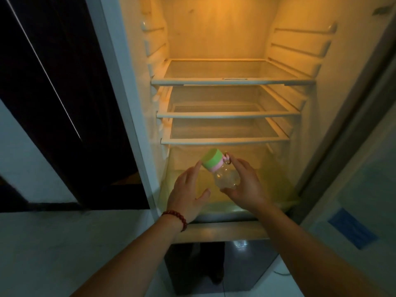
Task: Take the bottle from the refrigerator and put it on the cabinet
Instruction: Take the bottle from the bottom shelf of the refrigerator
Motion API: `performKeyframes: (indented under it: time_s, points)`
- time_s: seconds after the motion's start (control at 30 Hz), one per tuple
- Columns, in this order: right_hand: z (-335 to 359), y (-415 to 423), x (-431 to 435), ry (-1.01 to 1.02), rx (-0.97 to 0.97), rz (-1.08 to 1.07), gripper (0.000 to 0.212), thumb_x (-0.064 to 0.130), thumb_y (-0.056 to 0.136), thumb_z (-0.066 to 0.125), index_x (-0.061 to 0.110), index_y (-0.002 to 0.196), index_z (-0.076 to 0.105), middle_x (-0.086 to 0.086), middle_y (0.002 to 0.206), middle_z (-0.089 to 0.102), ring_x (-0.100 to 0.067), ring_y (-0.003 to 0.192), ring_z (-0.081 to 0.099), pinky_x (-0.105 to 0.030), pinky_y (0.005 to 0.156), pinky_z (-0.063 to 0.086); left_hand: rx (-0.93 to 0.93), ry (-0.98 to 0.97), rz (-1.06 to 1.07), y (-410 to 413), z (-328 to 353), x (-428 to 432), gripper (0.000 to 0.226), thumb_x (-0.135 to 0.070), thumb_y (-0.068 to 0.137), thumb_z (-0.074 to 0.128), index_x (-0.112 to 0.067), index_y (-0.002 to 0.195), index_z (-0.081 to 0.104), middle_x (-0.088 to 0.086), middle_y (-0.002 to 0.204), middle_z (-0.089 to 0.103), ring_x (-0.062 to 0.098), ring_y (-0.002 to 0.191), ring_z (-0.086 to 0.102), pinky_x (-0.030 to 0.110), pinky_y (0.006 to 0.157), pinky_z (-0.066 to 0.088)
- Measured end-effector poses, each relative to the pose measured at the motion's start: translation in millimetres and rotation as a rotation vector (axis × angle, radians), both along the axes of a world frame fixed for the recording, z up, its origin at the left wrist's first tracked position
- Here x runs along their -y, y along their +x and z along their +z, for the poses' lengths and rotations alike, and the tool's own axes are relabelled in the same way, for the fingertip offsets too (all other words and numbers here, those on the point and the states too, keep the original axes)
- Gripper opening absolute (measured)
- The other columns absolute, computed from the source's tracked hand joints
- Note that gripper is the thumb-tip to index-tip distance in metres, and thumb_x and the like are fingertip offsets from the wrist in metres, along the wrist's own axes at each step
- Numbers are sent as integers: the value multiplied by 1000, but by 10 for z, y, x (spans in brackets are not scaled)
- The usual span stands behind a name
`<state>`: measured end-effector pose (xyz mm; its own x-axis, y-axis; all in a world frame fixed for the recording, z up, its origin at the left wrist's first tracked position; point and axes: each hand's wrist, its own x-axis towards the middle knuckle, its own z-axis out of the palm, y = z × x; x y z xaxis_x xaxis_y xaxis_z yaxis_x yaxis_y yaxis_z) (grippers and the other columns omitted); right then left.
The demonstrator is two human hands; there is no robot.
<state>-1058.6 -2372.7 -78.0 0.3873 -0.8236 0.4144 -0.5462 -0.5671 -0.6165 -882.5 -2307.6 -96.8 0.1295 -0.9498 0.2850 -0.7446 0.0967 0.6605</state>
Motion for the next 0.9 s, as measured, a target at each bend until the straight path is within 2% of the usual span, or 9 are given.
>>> performKeyframes:
  time_s: [0.1,0.2,0.33,0.47,0.63,0.9]
  points:
    - [-33,-19,-81,10,120,-23,96,14,56,86,18,140,39,-1,129,51,-21,120,47,-25,94,36,5,-2,-16,-16,-19,-74,78,-41,82,55,-43,142,5,-5,148,29,14,134,25,27,103,27]
    - [-60,-53,-159,49,206,-62,96,15,58,86,21,141,38,12,128,46,-10,121,44,-24,94,38,7,5,-39,-47,-41,-136,78,-41,82,56,-45,142,5,-5,149,28,14,136,24,29,106,28]
    - [-59,-108,-265,106,290,-74,95,15,59,86,24,140,37,18,131,44,-6,123,42,-18,95,35,40,16,-52,-99,-60,-181,80,-43,80,58,-47,141,5,-5,148,28,14,135,23,25,103,24]
    - [-17,-152,-378,159,343,-103,93,14,61,86,23,140,37,18,131,43,-8,123,42,-8,91,33,94,51,-59,-136,-57,-193,82,-46,80,58,-45,141,4,-4,150,25,16,137,21,32,108,28]
    - [38,-212,-508,219,380,-121,93,13,64,84,26,142,34,12,131,44,-10,121,42,-24,92,37,168,80,-89,-191,-106,-205,84,-44,80,61,-39,144,6,-1,151,25,20,137,21,39,109,31]
    - [81,-263,-490,241,421,-162,95,14,62,85,34,139,34,14,130,44,-8,120,43,-24,94,37,290,173,-65,-255,-163,-102,92,-42,78,64,-39,144,0,-1,153,19,23,140,17,42,109,30]
